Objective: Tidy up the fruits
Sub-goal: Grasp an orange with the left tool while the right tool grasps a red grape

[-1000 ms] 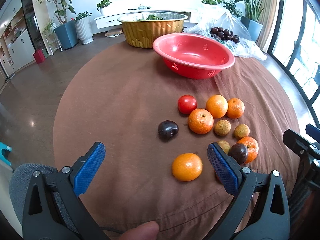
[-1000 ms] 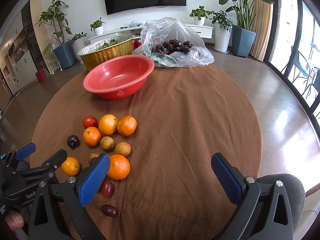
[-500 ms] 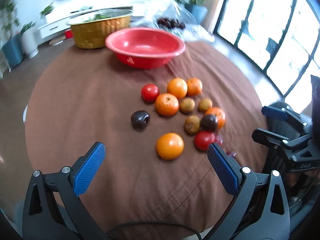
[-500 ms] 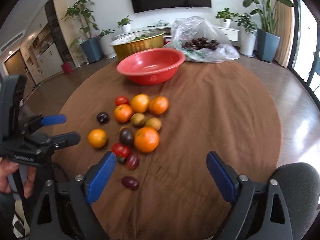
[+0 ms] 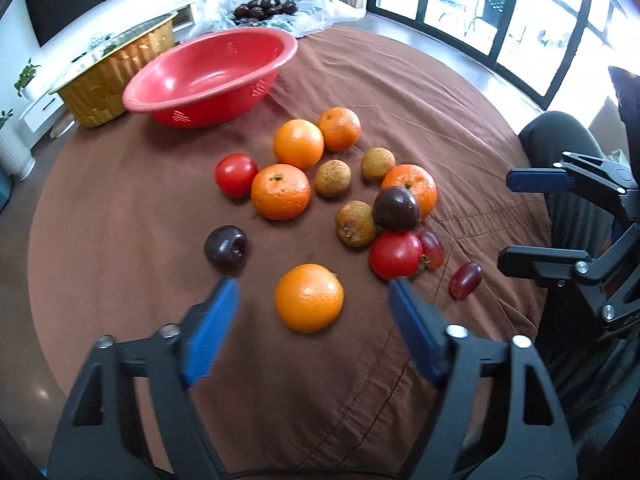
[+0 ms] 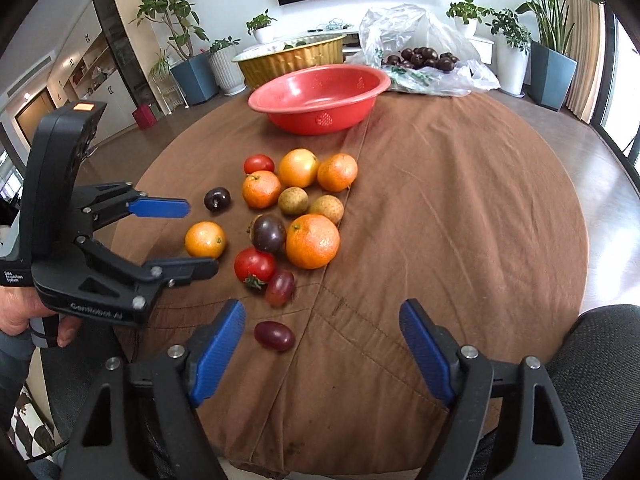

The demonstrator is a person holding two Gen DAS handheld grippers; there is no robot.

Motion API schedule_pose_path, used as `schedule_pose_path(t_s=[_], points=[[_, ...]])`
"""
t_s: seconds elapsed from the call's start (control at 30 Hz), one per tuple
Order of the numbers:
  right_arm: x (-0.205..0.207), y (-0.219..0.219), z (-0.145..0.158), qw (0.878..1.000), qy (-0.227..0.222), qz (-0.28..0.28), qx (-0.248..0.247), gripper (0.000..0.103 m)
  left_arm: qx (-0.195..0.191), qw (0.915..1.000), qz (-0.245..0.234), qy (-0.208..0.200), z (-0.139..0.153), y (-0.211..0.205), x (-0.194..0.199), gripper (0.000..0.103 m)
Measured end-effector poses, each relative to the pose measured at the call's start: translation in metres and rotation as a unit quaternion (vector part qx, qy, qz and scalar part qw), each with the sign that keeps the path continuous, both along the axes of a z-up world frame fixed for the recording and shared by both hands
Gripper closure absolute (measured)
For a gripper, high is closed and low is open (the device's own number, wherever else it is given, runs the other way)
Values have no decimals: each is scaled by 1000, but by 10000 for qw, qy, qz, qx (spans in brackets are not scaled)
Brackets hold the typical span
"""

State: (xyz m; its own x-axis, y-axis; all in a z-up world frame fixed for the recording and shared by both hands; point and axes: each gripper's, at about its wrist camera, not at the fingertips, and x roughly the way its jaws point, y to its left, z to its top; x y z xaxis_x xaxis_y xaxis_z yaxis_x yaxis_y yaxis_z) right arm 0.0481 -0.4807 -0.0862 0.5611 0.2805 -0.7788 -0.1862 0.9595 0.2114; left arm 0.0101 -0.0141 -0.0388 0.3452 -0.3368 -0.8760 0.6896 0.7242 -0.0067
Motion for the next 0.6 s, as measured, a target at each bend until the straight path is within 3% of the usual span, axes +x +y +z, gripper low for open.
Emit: schedule_pose_path(t_s=[0.1,0.17,0.23,0.6], points=[[2,2,-1,10000,39,42,-8,22,38,10000,-44,57,-3,0,1,35],[2,3,-2,10000,47,70,-5,24,-13,9999,-28,150,-6,2,1,57],[2,4,-2,9999,72,117,-12,28,-48,9997,29,218,-9,5,4,66],[2,23,-11,9982,303,521,-73,45,-324,9989,191,288,-5,18,3,68]])
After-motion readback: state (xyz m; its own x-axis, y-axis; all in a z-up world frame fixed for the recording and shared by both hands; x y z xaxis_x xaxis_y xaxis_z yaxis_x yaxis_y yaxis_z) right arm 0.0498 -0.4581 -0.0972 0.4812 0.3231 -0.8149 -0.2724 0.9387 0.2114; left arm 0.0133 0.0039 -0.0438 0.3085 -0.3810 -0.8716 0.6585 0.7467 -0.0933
